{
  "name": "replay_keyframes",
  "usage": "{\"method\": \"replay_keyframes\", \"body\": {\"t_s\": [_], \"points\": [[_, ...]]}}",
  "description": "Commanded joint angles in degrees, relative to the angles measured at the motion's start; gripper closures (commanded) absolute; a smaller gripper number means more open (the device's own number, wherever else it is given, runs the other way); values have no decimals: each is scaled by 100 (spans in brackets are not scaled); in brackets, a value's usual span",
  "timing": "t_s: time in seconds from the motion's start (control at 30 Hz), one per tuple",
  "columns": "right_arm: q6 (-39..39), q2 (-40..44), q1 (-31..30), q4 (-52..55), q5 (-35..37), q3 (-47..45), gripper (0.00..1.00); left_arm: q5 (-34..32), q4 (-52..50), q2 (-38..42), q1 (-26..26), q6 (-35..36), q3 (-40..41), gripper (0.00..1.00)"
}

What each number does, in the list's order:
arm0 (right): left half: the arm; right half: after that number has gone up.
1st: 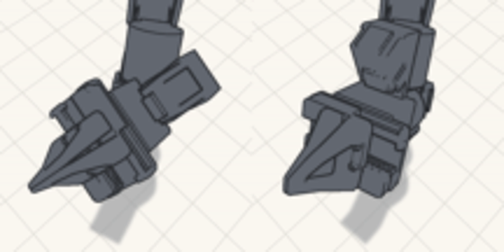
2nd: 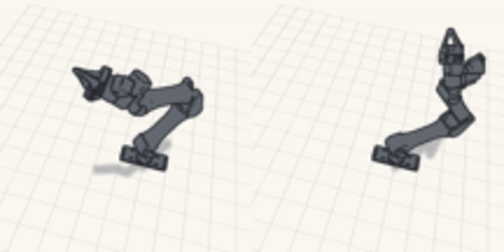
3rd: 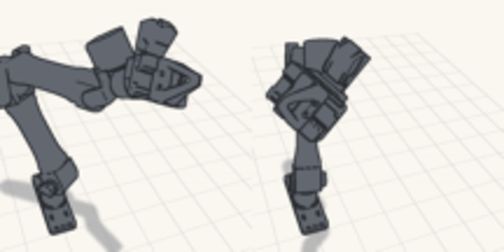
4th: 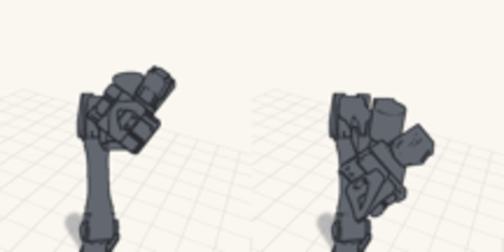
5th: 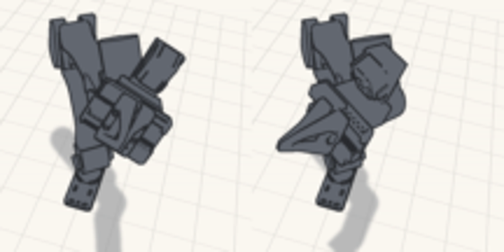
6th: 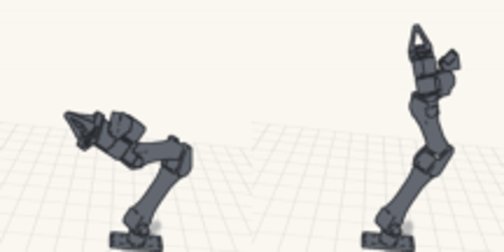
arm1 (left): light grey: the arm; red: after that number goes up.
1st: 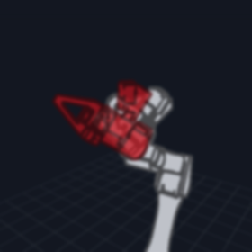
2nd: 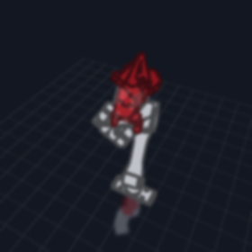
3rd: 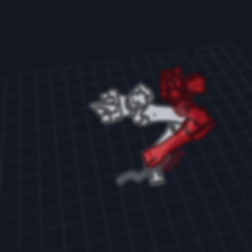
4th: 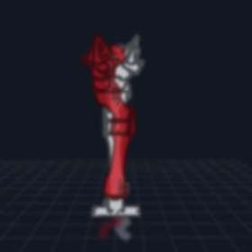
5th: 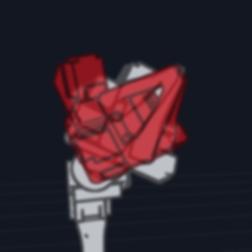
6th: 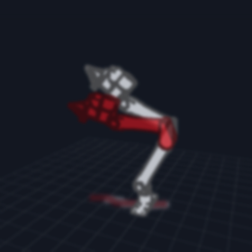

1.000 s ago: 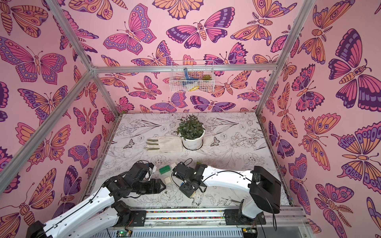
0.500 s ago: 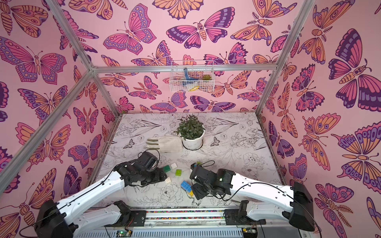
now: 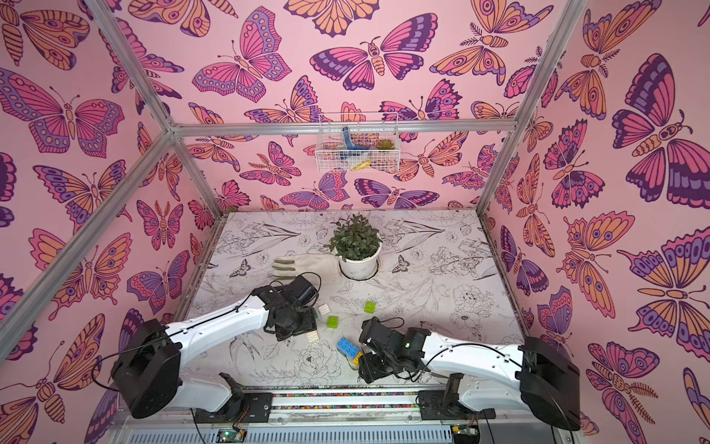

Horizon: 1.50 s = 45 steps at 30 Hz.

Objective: Assemble a giraffe with lego
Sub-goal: Adjust the lego brick at the center of the board.

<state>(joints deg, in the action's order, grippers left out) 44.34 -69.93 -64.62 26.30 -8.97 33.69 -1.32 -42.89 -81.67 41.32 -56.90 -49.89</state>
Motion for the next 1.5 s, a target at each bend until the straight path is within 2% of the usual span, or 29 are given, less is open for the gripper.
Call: {"method": "replay_keyframes", "body": {"t_s": [0.0,0.27,0.53,0.83,0.93,1.07,1.13,1.2,1.27,1.33,1.47], "points": [[-144,-351,24,-436,105,81,34,-96,-2,90,43,-266,51,28],[-153,-640,42,-570,634,146,36,-52,-42,395,43,-161,198,29],[-22,-493,179,-719,1122,9,36,-26,-182,651,43,-117,339,28],[-193,-345,355,-571,1032,87,37,110,-196,523,60,-105,282,28],[-260,53,283,-78,985,172,37,28,-193,417,143,-192,197,26],[-411,1050,195,915,1170,355,37,-244,-191,11,351,-393,-75,24],[-567,1562,201,1144,1329,399,32,-403,-190,-211,447,-570,-222,24],[-774,1969,233,1157,1454,418,20,-534,-192,-419,517,-755,-330,24],[-1066,1931,340,1332,1550,587,7,-667,-193,-633,602,-918,-404,25],[-1259,1556,494,1609,1587,856,1,-669,-159,-825,653,-984,-496,26],[-1375,990,602,1636,1580,1140,1,-738,-148,-1092,719,-1206,-627,26]]}}
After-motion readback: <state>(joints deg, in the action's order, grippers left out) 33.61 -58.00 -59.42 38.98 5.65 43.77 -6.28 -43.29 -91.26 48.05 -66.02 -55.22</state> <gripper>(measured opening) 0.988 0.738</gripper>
